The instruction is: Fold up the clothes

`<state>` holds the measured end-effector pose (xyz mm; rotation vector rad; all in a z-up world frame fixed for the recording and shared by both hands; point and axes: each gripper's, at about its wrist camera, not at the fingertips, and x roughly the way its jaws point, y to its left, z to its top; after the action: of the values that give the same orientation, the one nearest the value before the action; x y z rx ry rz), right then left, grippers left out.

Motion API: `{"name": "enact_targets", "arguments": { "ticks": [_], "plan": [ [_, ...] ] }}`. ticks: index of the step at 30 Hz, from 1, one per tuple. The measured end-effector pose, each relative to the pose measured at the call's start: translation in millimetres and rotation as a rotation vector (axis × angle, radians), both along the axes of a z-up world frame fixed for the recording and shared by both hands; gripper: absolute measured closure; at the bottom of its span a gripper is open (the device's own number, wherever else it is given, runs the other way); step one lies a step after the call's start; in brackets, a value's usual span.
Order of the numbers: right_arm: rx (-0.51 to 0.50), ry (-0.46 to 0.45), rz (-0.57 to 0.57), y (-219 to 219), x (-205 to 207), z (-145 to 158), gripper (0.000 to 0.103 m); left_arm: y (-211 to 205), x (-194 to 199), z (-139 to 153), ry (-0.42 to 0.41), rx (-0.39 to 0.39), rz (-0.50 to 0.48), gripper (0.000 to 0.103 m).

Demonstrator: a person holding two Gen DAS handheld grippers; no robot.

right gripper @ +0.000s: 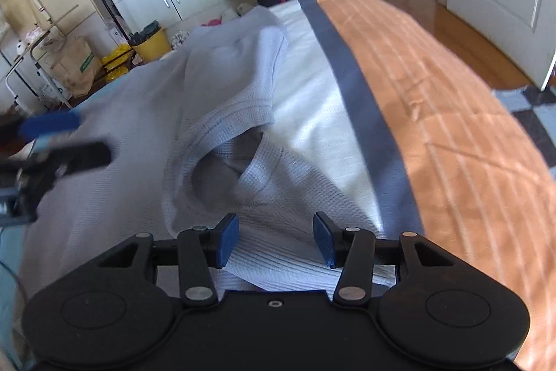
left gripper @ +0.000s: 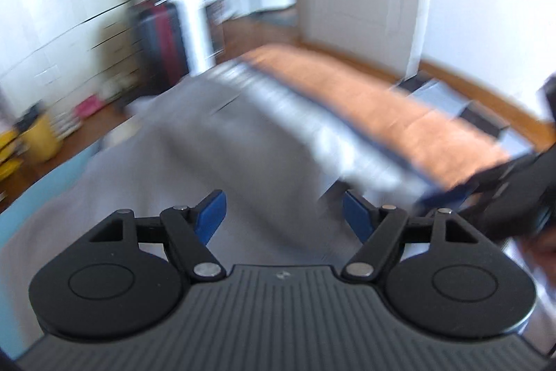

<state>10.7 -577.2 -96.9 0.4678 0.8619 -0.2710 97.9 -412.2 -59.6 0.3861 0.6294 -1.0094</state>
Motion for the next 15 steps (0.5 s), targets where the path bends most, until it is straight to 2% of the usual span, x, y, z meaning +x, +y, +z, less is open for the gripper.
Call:
{"name": "enact_targets", "arguments": {
  "ticks": [3, 6, 7, 8, 9, 10, 12, 15],
  "plan": [
    [-0.038, -0.01, 0.011, 0.9, 12.7, -3.2, 0.042, -27.3, 15.5, -3.8, -0.02, 0.012, -0.052, 0.029],
    [-0.084, -0.003, -0.019, -1.2, 30.8, -15.0, 0.039, -59.7, 27.3, -17.6, -0.053, 0.09, -0.09, 0.029],
    [-0.079, 0.0, -0.014, -2.8, 38.1, -22.8, 0.043, -69.4, 29.8, -25.7, -0.069, 0.129, -0.096, 0.029],
    [-0.095, 0.008, -0.012, -3.6, 44.3, -29.7, 0.079, -79.0, 32.3, -33.8, -0.085, 0.168, -0.102, 0.029],
    [-0.124, 0.018, -0.033, -5.5, 48.3, -34.3, 0.093, -88.2, 34.6, -41.9, -0.101, 0.206, -0.108, 0.029],
    [-0.12, 0.016, -0.07, -11.1, 48.3, -34.3, 0.095, -93.0, 35.6, -49.8, -0.121, 0.236, -0.107, 0.029],
    [-0.044, -0.009, -0.154, -27.4, 39.4, -24.6, 0.097, -96.8, 39.0, -59.9, -0.133, 0.252, -0.097, 0.029],
    [-0.08, -0.041, -0.305, -56.7, 17.0, -5.5, 0.097, -101.1, 48.3, -66.8, -0.134, 0.256, -0.078, 0.029]
  ]
}}
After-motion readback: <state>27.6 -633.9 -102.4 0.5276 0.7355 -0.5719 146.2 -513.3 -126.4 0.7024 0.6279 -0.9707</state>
